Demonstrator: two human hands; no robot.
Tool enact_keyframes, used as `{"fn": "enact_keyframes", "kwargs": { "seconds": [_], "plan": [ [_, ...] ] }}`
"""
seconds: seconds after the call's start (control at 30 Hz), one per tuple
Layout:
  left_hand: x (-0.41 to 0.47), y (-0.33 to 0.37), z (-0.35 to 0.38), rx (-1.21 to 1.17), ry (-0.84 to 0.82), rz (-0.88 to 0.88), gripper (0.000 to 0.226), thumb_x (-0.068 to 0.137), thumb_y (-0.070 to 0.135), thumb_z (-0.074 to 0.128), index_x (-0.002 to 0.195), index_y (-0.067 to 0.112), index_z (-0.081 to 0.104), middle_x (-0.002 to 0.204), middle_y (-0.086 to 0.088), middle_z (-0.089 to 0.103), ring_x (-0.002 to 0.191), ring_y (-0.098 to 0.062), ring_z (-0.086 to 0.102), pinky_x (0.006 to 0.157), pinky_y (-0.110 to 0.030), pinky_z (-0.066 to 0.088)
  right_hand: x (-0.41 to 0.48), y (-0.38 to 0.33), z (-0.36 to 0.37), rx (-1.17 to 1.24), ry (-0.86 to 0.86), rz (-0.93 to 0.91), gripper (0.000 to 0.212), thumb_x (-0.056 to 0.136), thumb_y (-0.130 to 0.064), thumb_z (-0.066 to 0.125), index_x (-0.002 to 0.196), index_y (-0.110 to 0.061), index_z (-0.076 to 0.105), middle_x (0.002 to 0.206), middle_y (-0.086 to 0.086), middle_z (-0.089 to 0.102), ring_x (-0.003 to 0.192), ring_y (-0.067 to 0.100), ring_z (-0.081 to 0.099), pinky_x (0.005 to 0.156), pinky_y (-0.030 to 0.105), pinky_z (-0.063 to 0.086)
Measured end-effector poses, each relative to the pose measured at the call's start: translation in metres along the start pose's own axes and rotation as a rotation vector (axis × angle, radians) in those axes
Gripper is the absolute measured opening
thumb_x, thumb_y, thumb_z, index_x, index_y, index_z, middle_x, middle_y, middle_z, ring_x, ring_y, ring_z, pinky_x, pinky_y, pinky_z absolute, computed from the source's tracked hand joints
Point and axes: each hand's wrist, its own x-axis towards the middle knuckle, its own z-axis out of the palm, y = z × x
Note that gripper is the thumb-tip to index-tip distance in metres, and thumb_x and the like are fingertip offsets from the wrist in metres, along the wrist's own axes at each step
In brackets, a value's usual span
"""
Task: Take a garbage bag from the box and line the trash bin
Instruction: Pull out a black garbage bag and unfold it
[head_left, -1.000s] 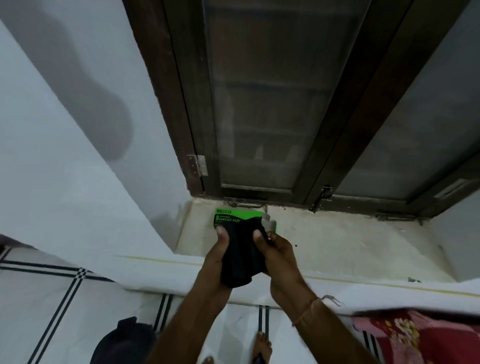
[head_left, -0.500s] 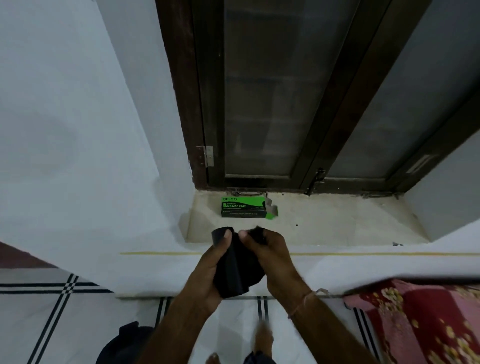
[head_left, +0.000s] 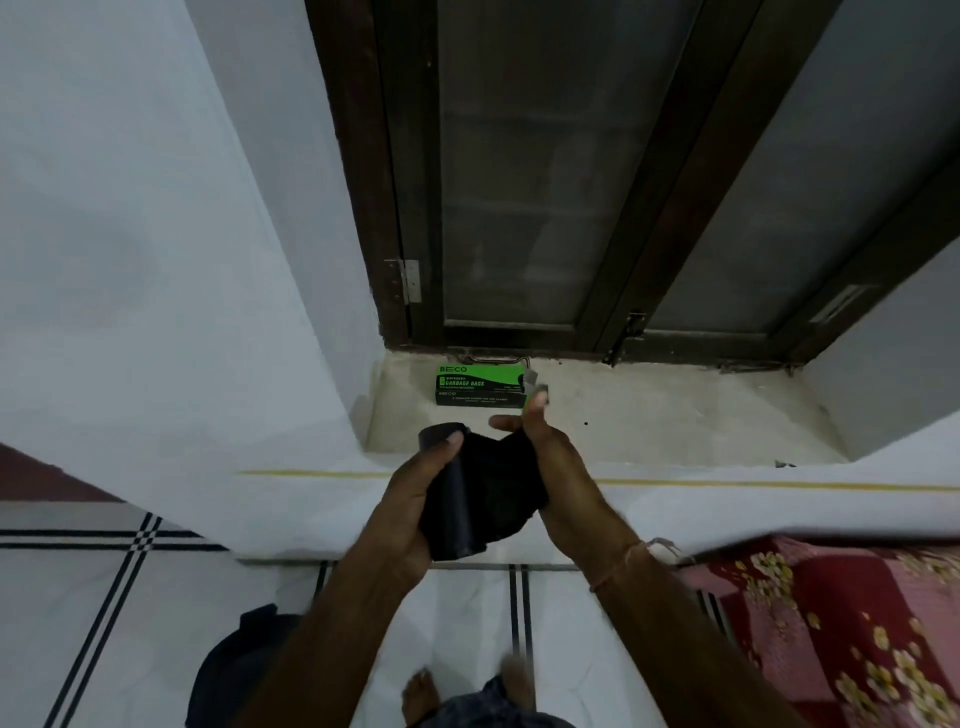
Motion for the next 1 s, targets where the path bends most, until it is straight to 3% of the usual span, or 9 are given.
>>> {"fn": "enact_keyframes", "kwargs": {
  "seconds": [0.07,0.13,0.2,0.3,0.4,0.53,0.7,0.8,1.0],
  "plan": [
    [0.001,-0.001,0.006,-0.012,-0.008,-0.001,0.045,0.098,0.039,0.063,0.130,0.008,0.067,0.126,-0.021,0.072,0.115,-0.037,0.070,0.099,-0.050,0.056,-0.002,-0.004,-0.005,-0.151,-0.100,-0.048,0.041,0.090,-0.049,0.068,0.104,-0.012,0.074,0.097,0.002,0.079,0.096,0.017,0.075,0.078,0.022,0.060],
    [0.006,-0.004,0.010,-0.023,-0.024,0.002,0.052,0.098,0.040,0.062,0.136,0.005,0.062,0.131,-0.023,0.068,0.122,-0.040,0.066,0.105,-0.052,0.051,0.002,-0.006,-0.011,-0.201,-0.070,-0.084,0.035,0.088,-0.033,0.077,0.096,0.001,0.071,0.094,0.016,0.077,0.091,0.027,0.075,0.078,0.030,0.060],
    [0.009,-0.005,0.013,-0.025,-0.022,0.004,0.053,0.097,0.037,0.063,0.138,0.004,0.059,0.129,-0.023,0.069,0.118,-0.041,0.068,0.103,-0.055,0.052,0.007,-0.008,-0.018,-0.161,-0.011,-0.096,0.034,0.091,-0.027,0.074,0.090,0.006,0.065,0.087,0.024,0.072,0.084,0.033,0.071,0.077,0.037,0.059],
    [0.012,-0.005,0.019,-0.024,0.007,-0.004,0.049,0.096,0.036,0.061,0.134,0.006,0.062,0.120,-0.023,0.072,0.096,-0.036,0.073,0.074,-0.046,0.061,0.015,-0.009,-0.031,-0.114,-0.008,-0.074,0.035,0.097,-0.024,0.067,0.099,0.011,0.062,0.100,0.033,0.070,0.099,0.044,0.070,0.092,0.052,0.057],
    [0.013,-0.009,0.024,-0.041,0.007,0.001,0.047,0.097,0.035,0.058,0.136,0.008,0.063,0.127,-0.022,0.070,0.106,-0.038,0.071,0.086,-0.054,0.059,0.026,-0.004,-0.042,-0.099,0.008,-0.073,0.027,0.098,-0.020,0.065,0.101,0.006,0.064,0.106,0.029,0.072,0.104,0.042,0.070,0.097,0.058,0.055],
    [0.017,-0.015,0.032,0.001,0.007,-0.002,0.046,0.100,0.037,0.058,0.134,0.008,0.065,0.130,-0.021,0.069,0.121,-0.038,0.067,0.106,-0.054,0.050,0.033,-0.001,-0.046,-0.074,0.012,-0.073,0.021,0.104,-0.012,0.053,0.107,0.000,0.070,0.106,0.023,0.075,0.108,0.037,0.070,0.094,0.044,0.058],
    [0.020,-0.017,0.037,0.000,0.038,0.036,0.040,0.098,0.033,0.060,0.129,0.010,0.069,0.126,-0.018,0.072,0.116,-0.034,0.071,0.097,-0.045,0.057,0.030,-0.006,-0.053,-0.045,-0.197,0.040,0.042,0.100,-0.044,0.058,0.111,-0.006,0.074,0.106,0.014,0.078,0.103,0.028,0.075,0.091,0.037,0.060],
    [0.023,-0.021,0.037,-0.029,0.030,0.015,0.047,0.098,0.036,0.060,0.134,0.006,0.065,0.132,-0.022,0.068,0.123,-0.038,0.066,0.101,-0.049,0.053,0.033,-0.004,-0.055,-0.140,-0.178,-0.016,0.042,0.089,-0.033,0.076,0.096,0.008,0.068,0.090,0.021,0.075,0.089,0.032,0.073,0.085,0.043,0.058],
    [0.026,-0.025,0.037,-0.001,0.109,0.027,0.052,0.095,0.042,0.062,0.135,0.008,0.065,0.132,-0.022,0.068,0.114,-0.036,0.069,0.081,-0.039,0.059,0.041,0.002,-0.067,-0.104,-0.116,-0.021,0.034,0.096,-0.028,0.068,0.093,0.004,0.058,0.081,0.017,0.065,0.073,0.030,0.063,0.060,0.041,0.044]
  ]
}}
